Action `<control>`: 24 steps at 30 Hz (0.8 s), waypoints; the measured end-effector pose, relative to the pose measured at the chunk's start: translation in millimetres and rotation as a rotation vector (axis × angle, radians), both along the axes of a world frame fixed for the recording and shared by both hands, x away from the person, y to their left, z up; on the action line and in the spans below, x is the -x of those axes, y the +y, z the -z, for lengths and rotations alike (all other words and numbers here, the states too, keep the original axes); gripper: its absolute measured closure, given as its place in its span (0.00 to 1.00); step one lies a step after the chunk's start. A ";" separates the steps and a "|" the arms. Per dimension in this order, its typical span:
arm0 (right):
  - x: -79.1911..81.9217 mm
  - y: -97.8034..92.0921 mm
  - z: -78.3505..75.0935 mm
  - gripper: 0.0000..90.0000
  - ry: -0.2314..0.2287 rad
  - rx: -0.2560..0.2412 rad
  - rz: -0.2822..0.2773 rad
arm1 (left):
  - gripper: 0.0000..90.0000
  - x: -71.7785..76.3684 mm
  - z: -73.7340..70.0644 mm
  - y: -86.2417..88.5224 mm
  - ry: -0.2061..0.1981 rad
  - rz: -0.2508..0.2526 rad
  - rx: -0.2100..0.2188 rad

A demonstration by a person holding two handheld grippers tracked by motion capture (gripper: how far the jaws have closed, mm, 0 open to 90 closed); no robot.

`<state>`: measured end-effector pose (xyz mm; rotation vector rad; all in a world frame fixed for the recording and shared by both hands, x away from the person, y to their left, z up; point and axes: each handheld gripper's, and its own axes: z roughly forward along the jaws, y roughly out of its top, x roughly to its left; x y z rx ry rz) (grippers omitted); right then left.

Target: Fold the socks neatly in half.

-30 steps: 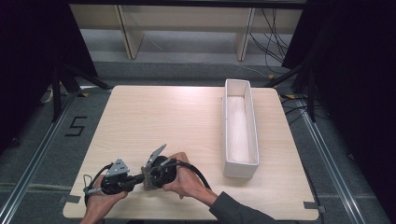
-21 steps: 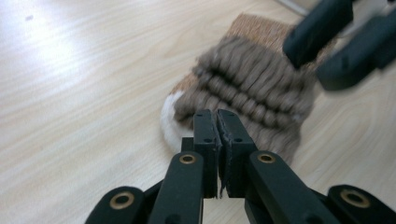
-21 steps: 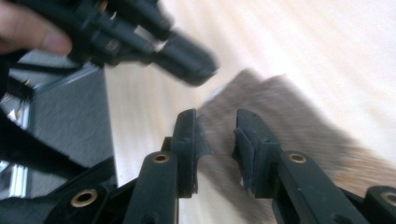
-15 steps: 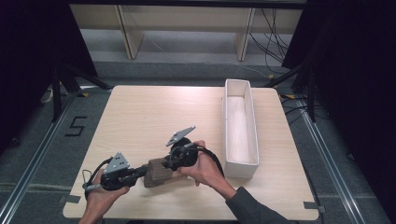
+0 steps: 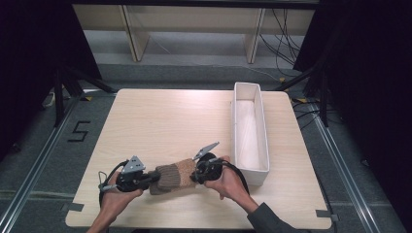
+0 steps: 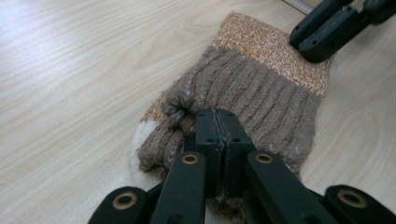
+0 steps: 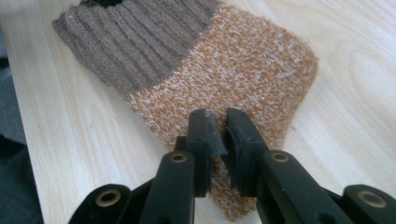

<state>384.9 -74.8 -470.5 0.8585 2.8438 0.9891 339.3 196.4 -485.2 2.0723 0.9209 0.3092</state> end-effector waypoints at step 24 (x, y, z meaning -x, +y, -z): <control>5.6 -18.3 -8.3 0.87 -0.040 -0.074 0.093 | 0.97 11.2 -20.2 -12.7 -0.021 0.089 0.041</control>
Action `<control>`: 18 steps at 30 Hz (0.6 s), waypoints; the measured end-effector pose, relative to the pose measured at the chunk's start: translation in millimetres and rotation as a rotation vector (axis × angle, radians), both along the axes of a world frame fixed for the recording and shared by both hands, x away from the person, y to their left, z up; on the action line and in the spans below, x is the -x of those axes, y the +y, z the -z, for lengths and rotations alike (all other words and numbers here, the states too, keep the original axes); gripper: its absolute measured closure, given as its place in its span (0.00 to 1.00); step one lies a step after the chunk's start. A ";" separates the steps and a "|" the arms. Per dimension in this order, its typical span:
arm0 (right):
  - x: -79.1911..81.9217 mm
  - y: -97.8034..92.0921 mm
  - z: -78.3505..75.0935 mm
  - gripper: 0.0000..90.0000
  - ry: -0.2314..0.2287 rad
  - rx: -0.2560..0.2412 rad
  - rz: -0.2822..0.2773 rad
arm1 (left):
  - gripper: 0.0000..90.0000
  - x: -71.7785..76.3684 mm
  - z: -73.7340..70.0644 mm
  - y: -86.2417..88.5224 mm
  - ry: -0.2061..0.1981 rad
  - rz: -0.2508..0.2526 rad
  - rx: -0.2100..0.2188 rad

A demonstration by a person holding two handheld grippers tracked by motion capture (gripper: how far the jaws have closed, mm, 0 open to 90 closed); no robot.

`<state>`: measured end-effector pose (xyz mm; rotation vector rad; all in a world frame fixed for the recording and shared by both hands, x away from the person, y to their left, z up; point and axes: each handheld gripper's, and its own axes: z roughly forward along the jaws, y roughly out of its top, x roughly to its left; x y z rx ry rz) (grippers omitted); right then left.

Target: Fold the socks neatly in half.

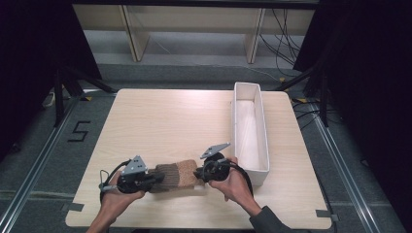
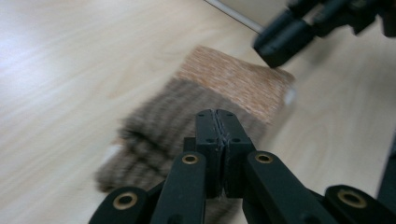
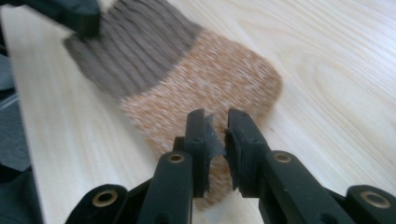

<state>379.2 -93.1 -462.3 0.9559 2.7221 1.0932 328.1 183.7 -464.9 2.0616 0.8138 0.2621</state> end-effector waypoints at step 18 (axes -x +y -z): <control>11.9 12.8 10.2 0.87 0.041 0.023 -0.051 | 0.98 -0.9 14.4 18.2 0.028 -0.046 -0.039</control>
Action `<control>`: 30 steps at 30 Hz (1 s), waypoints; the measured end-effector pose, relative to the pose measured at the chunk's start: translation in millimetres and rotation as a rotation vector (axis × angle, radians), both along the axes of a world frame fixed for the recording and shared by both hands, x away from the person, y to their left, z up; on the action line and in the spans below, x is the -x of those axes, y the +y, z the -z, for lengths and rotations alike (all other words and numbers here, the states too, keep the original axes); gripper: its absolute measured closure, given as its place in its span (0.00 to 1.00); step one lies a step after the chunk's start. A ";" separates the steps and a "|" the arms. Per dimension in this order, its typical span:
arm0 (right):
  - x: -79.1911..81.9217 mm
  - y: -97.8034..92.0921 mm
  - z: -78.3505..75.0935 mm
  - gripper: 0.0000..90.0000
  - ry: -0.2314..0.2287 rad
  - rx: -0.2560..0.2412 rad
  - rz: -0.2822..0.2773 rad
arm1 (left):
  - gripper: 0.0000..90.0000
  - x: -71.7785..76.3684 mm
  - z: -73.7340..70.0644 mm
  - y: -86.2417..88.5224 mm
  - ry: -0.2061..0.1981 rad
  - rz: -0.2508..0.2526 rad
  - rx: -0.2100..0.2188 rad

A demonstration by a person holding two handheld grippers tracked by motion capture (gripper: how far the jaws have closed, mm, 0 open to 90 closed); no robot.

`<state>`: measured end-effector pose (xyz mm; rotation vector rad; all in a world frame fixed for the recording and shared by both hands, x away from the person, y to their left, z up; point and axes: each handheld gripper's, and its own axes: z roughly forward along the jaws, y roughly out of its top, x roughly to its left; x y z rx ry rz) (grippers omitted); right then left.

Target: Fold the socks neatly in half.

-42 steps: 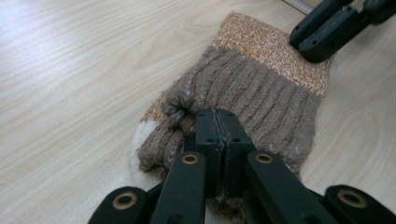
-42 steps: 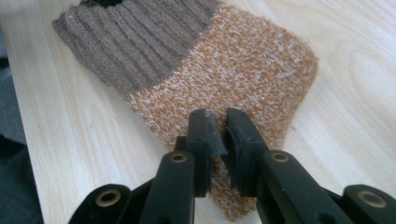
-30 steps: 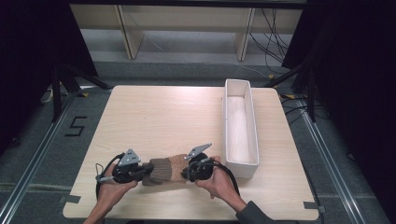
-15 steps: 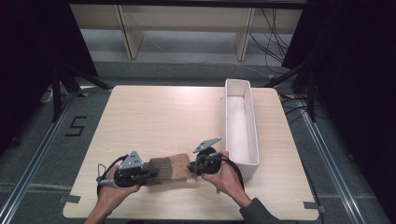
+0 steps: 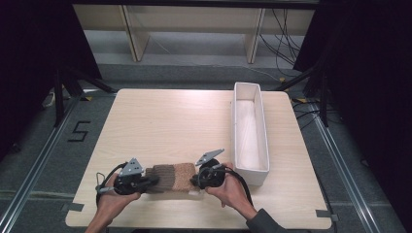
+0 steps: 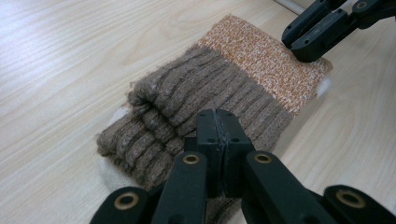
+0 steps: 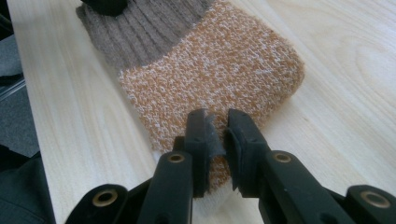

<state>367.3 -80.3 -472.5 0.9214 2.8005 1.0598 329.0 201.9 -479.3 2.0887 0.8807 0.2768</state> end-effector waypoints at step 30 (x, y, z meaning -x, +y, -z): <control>-9.1 0.4 -8.6 0.83 0.016 -0.070 0.023 | 0.98 9.7 2.5 13.6 0.010 -0.033 0.030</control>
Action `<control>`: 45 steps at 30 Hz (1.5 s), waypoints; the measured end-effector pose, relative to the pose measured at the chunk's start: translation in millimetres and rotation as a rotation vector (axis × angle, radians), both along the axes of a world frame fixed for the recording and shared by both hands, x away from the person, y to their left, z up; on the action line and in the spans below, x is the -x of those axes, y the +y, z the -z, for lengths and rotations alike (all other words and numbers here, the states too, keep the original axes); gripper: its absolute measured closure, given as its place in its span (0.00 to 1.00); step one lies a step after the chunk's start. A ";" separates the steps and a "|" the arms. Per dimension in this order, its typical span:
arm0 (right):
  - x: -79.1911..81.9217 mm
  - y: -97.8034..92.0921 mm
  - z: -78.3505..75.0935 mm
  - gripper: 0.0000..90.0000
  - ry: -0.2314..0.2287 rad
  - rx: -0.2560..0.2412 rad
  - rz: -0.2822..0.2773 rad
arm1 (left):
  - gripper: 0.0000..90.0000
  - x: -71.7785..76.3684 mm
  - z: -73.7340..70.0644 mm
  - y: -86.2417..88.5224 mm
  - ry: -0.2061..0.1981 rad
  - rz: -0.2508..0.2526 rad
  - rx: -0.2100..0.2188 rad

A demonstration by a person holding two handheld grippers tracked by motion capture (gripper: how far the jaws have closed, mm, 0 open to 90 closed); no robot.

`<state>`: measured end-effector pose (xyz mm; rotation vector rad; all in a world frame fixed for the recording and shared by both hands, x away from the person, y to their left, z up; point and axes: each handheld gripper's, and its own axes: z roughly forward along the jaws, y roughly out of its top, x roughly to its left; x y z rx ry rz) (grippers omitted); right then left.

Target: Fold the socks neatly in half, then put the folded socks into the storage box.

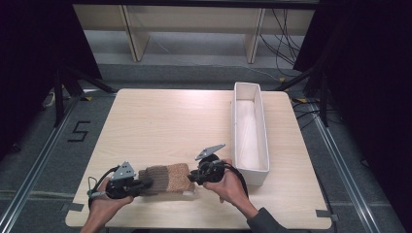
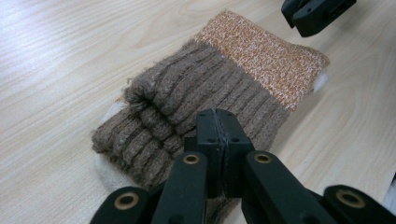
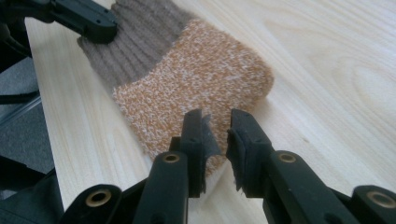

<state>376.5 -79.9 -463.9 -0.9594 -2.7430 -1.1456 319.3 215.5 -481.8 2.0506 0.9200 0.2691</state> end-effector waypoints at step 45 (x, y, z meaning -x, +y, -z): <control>-16.7 26.9 29.7 0.29 0.196 -0.047 0.041 | 0.98 3.7 8.1 4.2 0.025 0.011 -0.001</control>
